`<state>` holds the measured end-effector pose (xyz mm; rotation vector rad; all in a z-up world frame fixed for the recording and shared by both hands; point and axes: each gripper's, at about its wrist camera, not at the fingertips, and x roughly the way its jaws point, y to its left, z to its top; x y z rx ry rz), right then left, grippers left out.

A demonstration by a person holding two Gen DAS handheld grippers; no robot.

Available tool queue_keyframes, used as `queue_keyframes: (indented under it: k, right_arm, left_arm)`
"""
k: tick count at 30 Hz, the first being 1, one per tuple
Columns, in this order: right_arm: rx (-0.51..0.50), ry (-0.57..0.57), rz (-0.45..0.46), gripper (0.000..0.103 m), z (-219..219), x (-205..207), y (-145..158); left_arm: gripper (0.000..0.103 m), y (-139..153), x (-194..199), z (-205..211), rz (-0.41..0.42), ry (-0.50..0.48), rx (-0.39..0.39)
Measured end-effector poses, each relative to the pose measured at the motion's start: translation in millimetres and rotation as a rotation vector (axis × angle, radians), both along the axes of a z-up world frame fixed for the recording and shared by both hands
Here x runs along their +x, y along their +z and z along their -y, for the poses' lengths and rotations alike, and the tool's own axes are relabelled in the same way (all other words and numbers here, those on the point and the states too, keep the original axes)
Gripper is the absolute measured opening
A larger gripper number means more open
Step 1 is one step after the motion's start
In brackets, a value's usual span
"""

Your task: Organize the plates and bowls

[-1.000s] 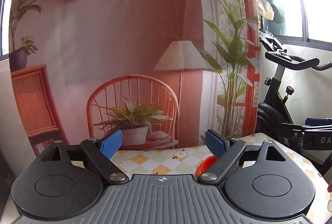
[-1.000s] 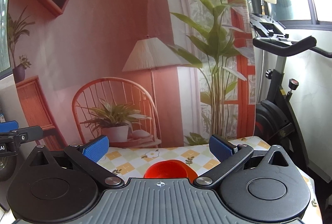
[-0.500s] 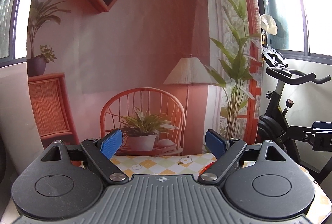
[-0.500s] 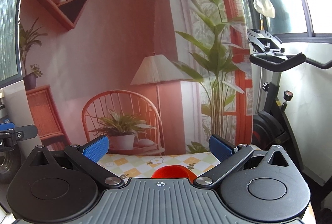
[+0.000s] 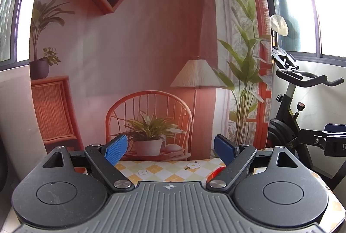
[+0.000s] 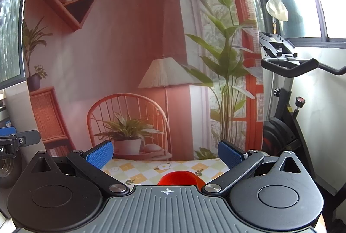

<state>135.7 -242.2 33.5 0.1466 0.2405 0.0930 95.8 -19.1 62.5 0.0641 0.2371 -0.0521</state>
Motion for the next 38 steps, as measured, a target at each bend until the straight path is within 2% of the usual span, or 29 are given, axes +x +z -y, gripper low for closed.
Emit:
queue_keyframes:
  k: [38]
  right_arm:
    - [-0.001, 0.000, -0.009, 0.103, 4.2, -0.3, -2.3]
  left_arm:
    - [0.089, -2.2, 2.7, -3.8, -0.029, -0.011, -0.010]
